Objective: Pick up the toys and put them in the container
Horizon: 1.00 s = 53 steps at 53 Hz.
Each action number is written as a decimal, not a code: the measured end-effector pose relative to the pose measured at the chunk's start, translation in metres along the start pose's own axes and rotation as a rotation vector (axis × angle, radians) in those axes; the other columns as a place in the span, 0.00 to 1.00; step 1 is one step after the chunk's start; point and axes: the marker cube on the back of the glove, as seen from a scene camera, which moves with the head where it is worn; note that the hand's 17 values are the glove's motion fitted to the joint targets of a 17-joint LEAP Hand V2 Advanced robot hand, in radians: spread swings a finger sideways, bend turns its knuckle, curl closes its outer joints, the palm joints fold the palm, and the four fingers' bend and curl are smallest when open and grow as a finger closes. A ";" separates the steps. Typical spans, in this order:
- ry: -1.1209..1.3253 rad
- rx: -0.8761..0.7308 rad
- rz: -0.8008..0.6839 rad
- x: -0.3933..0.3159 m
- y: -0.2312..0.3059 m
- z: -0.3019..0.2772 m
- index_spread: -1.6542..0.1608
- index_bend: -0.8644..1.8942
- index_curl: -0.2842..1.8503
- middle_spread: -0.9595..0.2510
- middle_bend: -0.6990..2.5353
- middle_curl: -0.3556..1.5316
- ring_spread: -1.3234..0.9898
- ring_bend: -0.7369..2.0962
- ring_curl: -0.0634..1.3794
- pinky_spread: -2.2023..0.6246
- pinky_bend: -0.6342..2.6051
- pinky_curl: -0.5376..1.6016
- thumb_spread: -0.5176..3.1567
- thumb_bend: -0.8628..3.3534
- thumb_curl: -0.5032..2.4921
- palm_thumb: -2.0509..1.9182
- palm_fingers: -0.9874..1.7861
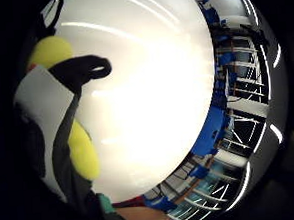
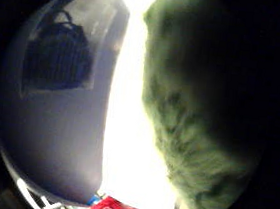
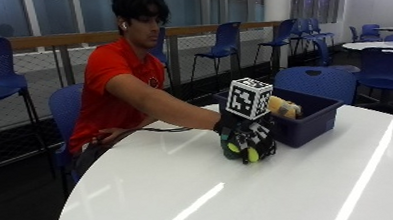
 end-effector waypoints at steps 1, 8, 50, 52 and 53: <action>0.000 0.007 -0.002 0.000 0.001 0.000 0.70 0.41 0.27 0.55 0.37 0.40 0.40 0.50 0.31 0.69 0.48 0.38 0.50 0.25 0.32 0.63 0.64; -0.040 0.010 0.008 0.007 0.007 -0.004 0.70 0.42 0.29 0.49 0.40 0.43 0.37 0.52 0.34 0.65 0.48 0.39 0.45 0.25 0.36 0.67 0.72; -0.074 0.271 -0.194 -0.122 0.075 -0.218 0.67 0.41 0.44 0.39 0.40 0.55 0.33 0.55 0.41 0.61 0.48 0.43 0.32 0.24 0.47 0.69 0.72; -0.069 0.276 -0.216 -0.135 0.078 -0.220 0.67 0.41 0.45 0.39 0.40 0.56 0.33 0.55 0.41 0.61 0.48 0.43 0.32 0.23 0.48 0.69 0.72; -0.069 0.280 -0.226 -0.142 0.079 -0.221 0.67 0.41 0.45 0.39 0.40 0.56 0.33 0.55 0.41 0.61 0.48 0.43 0.32 0.23 0.48 0.69 0.72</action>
